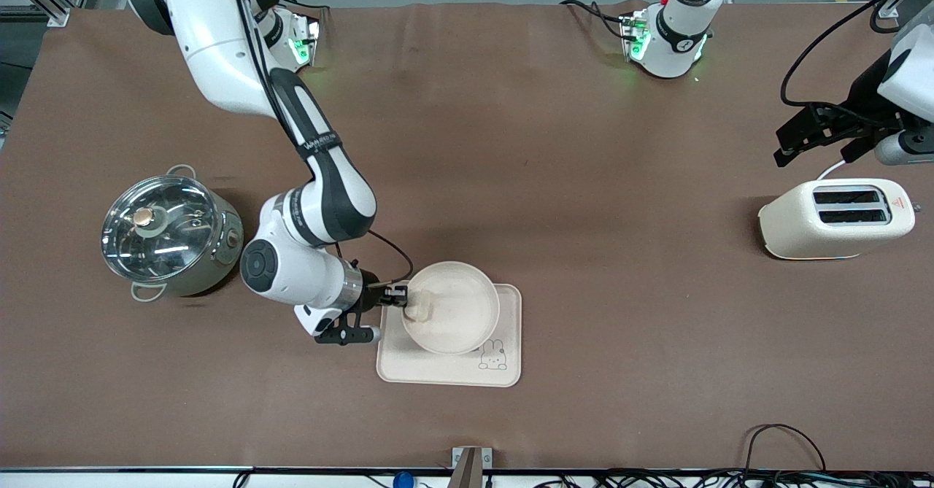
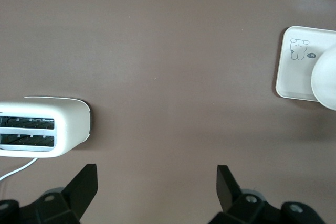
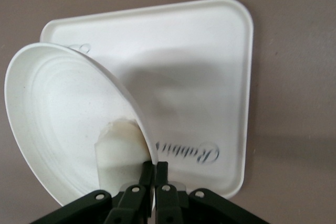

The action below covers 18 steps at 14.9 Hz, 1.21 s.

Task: Place bun in plate and plate on tray
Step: 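Carry the plate over the white tray with the right gripper, then lower the plate onto the tray and open the right gripper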

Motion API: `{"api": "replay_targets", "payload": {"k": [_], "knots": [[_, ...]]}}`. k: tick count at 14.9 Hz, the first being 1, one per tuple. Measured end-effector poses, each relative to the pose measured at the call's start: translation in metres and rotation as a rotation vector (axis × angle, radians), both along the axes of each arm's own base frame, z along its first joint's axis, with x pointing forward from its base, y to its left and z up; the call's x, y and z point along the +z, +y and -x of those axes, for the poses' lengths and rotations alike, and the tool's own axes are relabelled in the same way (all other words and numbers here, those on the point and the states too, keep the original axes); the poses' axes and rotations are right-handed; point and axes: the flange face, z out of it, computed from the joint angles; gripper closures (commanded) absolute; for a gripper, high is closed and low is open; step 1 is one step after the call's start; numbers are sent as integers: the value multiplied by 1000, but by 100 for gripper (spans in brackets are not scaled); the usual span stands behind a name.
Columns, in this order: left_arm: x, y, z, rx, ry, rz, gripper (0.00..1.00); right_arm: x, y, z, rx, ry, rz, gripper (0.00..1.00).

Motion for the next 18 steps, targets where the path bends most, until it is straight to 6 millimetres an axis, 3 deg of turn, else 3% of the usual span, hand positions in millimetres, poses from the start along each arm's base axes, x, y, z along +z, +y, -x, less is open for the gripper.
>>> {"api": "replay_targets", "payload": {"k": [6,7,9,10,12,15,18], "knots": [[0,0,0,0,1,0,0,-49,-3,-11,-54,-1,14,99],[0,0,0,0,1,0,0,-53,-3,-11,-57,4,15,90],[0,0,0,0,1,0,0,-59,-3,-11,-63,12,18,49],[0,0,0,0,1,0,0,-60,-3,-11,-63,12,18,34],[0,0,0,1,1,0,0,-56,-2,-12,-62,5,14,0],[0,0,0,1,1,0,0,-34,4,-16,-43,0,1,0],[0,0,0,1,1,0,0,14,-3,-16,27,5,61,0]]}}
